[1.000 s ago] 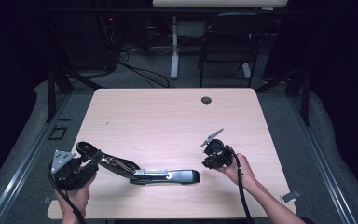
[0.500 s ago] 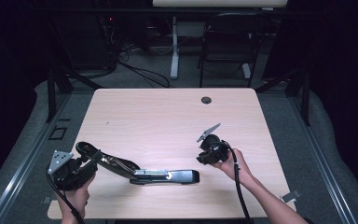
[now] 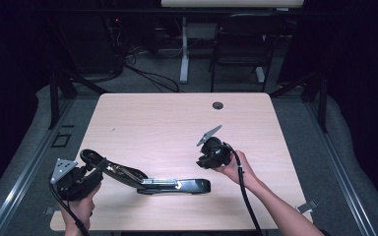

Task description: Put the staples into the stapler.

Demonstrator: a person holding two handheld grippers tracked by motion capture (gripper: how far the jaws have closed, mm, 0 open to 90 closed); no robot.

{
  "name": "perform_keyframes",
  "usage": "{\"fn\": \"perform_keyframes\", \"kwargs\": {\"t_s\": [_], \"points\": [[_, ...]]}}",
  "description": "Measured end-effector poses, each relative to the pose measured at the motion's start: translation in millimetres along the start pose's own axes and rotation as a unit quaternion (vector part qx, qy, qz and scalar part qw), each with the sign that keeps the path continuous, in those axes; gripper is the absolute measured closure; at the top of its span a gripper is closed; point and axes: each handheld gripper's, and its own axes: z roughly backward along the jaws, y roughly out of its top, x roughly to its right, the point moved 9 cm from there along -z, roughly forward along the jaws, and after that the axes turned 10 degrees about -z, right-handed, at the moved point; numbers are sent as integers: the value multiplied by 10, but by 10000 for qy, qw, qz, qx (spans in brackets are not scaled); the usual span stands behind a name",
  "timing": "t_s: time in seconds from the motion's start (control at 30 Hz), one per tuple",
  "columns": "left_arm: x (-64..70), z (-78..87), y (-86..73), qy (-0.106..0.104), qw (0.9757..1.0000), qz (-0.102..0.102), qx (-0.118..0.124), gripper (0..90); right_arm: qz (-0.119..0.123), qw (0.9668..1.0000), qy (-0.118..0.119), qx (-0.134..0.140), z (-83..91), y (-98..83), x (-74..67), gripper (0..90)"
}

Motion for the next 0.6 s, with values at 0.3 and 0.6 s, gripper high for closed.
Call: {"fn": "perform_keyframes", "kwargs": {"t_s": [0.3,0.6], "points": [[0,-5,3,17,10000,-14,25,604,197,9996,209,-31,-50,101,-77,783],[-1,-1,-1,14,10000,-23,-2,605,416,9982,421,-66,-144,209,-202,783]]}}
